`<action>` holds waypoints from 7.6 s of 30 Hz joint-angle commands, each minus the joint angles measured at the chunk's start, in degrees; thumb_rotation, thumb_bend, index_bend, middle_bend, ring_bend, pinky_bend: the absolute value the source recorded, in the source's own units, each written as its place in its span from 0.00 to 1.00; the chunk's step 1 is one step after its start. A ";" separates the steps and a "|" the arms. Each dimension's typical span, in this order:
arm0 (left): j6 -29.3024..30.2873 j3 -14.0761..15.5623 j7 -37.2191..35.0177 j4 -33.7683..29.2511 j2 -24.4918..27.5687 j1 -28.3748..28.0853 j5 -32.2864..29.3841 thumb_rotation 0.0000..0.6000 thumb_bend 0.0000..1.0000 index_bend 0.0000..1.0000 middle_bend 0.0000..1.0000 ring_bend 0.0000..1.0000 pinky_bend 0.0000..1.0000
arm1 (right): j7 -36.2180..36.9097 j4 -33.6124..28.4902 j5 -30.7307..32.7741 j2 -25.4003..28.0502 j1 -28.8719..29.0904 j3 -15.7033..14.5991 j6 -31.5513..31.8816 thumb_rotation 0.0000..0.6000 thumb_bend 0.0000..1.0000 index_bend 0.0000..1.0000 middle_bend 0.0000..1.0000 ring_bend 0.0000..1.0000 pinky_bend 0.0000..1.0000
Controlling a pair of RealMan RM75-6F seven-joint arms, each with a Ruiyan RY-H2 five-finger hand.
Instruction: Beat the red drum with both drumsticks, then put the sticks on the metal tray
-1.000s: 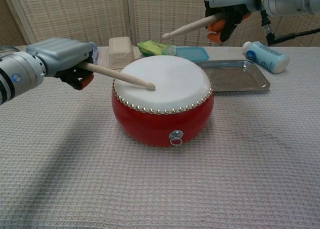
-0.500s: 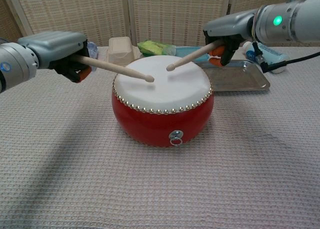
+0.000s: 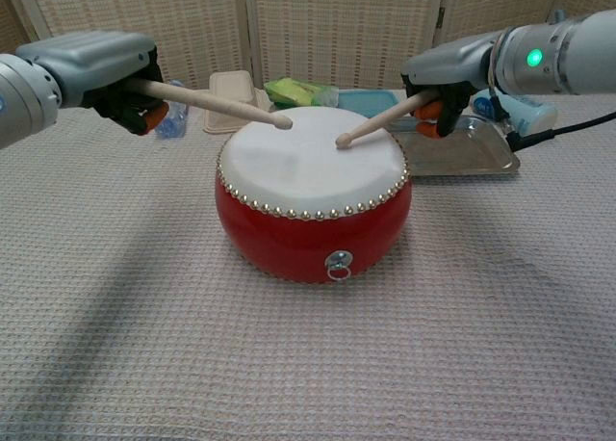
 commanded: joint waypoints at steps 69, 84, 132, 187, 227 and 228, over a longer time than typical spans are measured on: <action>1.95 0.30 3.79 4.28 -7.67 -1.84 -5.71 1.00 0.65 1.00 1.00 1.00 1.00 | 6.84 -1.43 -5.51 1.36 -3.98 4.05 0.91 1.00 0.48 1.00 1.00 1.00 1.00; 3.82 -1.33 2.31 1.78 -4.51 -0.69 -3.45 1.00 0.65 1.00 1.00 1.00 1.00 | 5.74 1.94 -5.47 -0.66 -4.05 2.14 -2.05 1.00 0.48 1.00 1.00 1.00 1.00; 3.38 -0.12 -14.34 -2.43 6.43 9.97 4.54 1.00 0.65 1.00 1.00 1.00 1.00 | 36.00 56.86 -19.05 -24.49 -2.29 11.58 -28.00 1.00 0.19 0.68 0.65 0.51 0.74; 3.12 -0.42 -6.71 -7.77 4.02 7.37 8.22 1.00 0.65 1.00 1.00 1.00 1.00 | 38.22 -16.45 -26.94 18.10 -19.30 18.09 -0.75 1.00 0.19 0.51 0.51 0.40 0.57; 13.44 -1.02 19.88 -9.76 -6.54 -0.96 1.76 1.00 0.65 1.00 1.00 1.00 1.00 | 7.86 -30.61 13.12 2.62 5.58 17.34 13.96 1.00 0.15 0.43 0.51 0.36 0.57; 13.42 -1.03 19.98 -9.75 -6.64 -1.05 1.70 1.00 0.65 1.00 1.00 1.00 1.00 | 7.44 -30.44 13.60 2.38 5.98 17.38 14.28 1.00 0.15 0.43 0.51 0.36 0.57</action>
